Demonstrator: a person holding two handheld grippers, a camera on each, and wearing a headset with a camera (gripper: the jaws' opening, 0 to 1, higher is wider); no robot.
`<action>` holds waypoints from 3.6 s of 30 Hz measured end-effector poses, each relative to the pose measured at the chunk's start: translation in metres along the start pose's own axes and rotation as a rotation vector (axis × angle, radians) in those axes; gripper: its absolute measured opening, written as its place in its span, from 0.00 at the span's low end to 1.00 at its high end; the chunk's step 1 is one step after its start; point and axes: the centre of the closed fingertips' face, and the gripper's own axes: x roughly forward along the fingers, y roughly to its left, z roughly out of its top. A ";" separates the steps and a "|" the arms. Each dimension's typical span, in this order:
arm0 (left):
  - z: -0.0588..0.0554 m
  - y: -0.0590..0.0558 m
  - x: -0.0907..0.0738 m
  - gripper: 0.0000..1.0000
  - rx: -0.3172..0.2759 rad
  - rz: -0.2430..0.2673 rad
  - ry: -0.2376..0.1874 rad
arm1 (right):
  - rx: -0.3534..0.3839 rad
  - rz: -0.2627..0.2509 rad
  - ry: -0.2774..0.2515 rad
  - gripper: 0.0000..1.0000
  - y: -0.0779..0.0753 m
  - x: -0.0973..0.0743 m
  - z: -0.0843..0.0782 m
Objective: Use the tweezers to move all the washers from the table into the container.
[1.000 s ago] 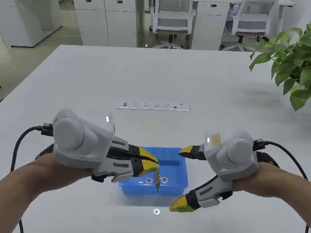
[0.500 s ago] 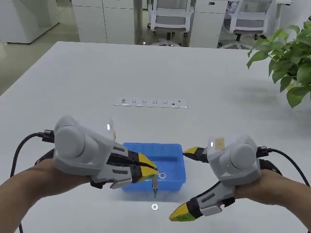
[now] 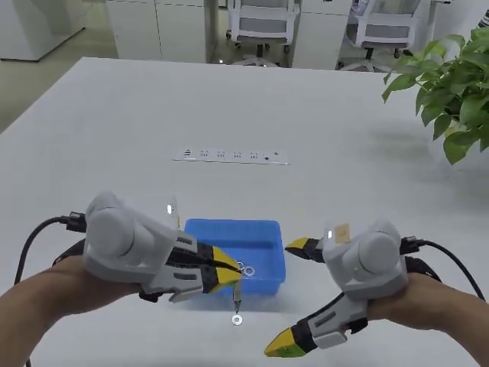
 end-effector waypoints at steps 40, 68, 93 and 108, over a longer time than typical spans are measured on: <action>-0.010 -0.008 0.009 0.06 0.022 -0.017 0.020 | -0.158 0.112 0.002 0.62 0.020 0.023 0.005; -0.014 -0.008 0.009 0.06 0.032 -0.054 0.041 | -0.319 0.165 0.013 0.18 0.019 0.051 0.015; -0.018 -0.011 0.009 0.06 0.038 -0.072 0.063 | -0.370 0.202 0.040 0.09 0.021 0.053 0.015; -0.024 -0.013 0.009 0.14 0.033 -0.067 0.083 | -0.342 0.199 0.048 0.08 0.020 0.052 0.013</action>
